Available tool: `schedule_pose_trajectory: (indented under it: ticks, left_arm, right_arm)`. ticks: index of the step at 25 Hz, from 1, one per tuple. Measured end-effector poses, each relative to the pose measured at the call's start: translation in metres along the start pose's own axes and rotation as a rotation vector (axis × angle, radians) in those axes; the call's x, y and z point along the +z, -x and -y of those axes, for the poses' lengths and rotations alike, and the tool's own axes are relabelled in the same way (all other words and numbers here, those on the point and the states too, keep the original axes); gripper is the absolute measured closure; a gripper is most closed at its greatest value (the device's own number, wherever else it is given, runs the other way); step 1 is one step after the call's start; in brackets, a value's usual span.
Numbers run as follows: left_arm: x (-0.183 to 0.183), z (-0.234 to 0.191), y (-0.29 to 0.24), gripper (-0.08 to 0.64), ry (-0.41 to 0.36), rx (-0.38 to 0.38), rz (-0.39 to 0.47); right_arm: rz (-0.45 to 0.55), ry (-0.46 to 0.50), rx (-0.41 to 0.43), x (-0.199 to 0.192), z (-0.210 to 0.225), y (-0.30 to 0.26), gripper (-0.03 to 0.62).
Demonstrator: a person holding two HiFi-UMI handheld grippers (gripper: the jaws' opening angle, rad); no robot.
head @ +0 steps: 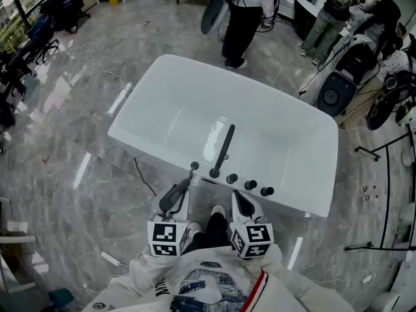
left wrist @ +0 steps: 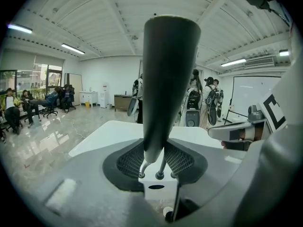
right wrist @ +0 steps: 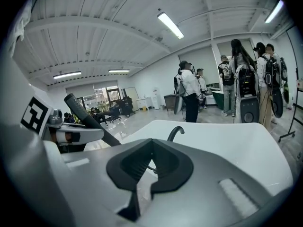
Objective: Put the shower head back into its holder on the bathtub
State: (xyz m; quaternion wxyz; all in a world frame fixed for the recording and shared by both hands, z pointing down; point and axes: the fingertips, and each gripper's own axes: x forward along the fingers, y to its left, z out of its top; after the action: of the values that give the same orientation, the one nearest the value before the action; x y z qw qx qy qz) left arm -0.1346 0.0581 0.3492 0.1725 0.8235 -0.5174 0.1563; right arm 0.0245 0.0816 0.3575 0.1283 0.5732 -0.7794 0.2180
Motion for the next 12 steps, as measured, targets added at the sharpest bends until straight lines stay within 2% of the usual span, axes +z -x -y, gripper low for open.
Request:
schedule_pose_trajectory:
  ticks: [12]
  left_arm:
    - [0.009, -0.015, -0.034, 0.422, -0.003, 0.067, -0.044]
  right_arm:
    - [-0.023, -0.008, 0.056, 0.023, 0.026, -0.05, 0.587]
